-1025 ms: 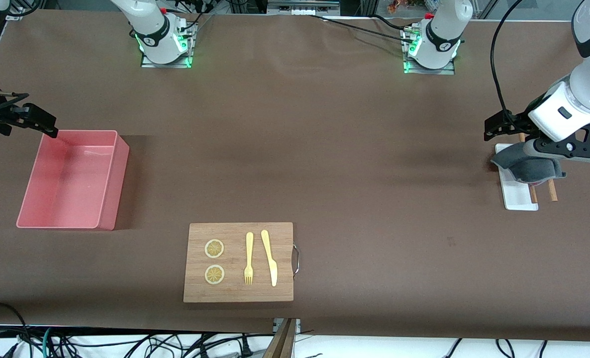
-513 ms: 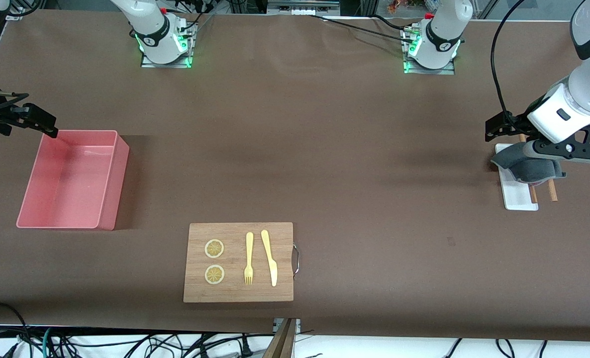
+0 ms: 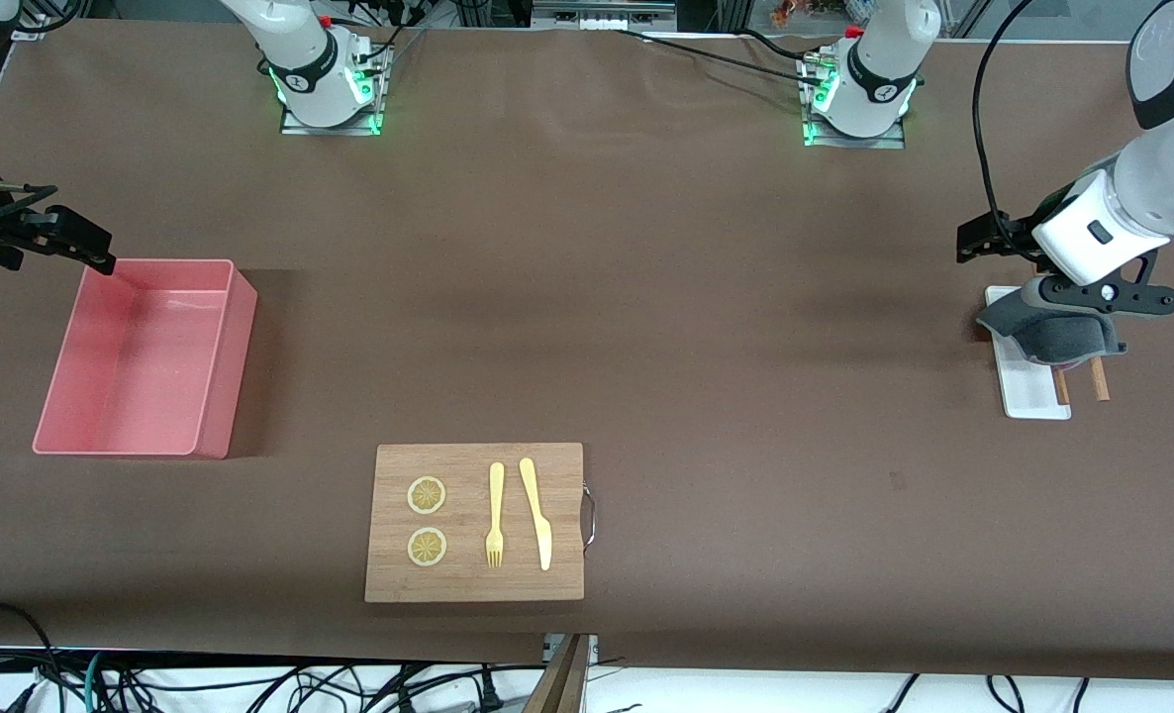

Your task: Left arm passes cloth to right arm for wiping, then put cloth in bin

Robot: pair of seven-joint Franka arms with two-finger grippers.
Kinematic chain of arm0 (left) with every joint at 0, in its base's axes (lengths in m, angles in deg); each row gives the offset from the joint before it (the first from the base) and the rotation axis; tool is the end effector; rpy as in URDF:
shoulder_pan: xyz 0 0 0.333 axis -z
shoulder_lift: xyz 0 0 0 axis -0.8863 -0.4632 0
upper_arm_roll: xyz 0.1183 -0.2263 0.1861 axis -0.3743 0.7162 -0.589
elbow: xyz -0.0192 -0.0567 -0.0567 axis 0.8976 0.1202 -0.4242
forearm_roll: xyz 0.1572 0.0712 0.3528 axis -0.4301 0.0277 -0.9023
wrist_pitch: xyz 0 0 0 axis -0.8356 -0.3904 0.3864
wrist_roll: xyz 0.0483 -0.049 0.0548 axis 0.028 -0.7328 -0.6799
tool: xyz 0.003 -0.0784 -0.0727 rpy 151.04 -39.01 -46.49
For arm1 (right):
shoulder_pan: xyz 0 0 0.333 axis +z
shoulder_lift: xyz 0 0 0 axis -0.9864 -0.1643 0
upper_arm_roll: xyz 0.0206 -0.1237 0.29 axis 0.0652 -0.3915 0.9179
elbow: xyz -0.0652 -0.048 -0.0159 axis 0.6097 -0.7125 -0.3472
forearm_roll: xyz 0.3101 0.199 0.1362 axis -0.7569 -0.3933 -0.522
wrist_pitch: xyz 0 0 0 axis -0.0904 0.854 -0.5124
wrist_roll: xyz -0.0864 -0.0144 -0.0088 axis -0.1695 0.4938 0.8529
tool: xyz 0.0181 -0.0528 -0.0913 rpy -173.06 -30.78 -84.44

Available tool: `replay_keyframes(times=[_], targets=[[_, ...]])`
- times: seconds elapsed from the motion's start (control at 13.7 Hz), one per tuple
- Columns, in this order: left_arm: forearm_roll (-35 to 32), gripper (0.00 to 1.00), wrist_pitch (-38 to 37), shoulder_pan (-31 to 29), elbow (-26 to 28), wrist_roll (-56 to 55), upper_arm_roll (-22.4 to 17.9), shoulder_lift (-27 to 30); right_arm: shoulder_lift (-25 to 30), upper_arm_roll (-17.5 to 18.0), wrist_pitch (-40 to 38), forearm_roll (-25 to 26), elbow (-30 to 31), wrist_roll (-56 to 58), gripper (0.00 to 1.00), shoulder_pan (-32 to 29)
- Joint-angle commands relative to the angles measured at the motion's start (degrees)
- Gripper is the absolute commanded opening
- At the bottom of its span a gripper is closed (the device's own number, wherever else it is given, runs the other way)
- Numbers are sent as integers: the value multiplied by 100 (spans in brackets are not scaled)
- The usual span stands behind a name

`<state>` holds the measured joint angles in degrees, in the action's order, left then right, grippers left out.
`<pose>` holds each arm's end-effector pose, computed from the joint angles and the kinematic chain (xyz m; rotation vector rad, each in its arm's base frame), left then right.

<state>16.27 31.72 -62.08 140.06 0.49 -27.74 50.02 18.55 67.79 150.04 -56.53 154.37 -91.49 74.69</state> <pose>0.5558 -0.0405 0.5373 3.1148 -0.1545 -0.3605 0.5817 -0.0020 0.6082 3.0742 -0.0254 -0.0076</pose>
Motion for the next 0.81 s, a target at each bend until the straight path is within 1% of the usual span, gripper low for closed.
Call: replay_keyframes(times=[0.0, 0.07, 0.44, 0.66, 0.73], targets=[[-71, 100, -225, 46, -215, 43, -5, -164, -35, 0, -25, -81, -111, 77, 100, -12], [-106, 100, -234, 46, -215, 121, -5, -191, -35, 0, -25, -81, -111, 77, 100, -12], [-124, 100, -173, -85, -145, 1500, -40, -428, -44, 9, -25, -81, -111, 85, 100, -12], [-167, 100, 72, -217, -84, 2264, -40, -586, -44, 9, -17, -81, -111, 85, 100, -12], [-342, 100, 230, -243, -31, 2606, -32, -613, -44, 9, -16, -81, -111, 85, 100, -12]])
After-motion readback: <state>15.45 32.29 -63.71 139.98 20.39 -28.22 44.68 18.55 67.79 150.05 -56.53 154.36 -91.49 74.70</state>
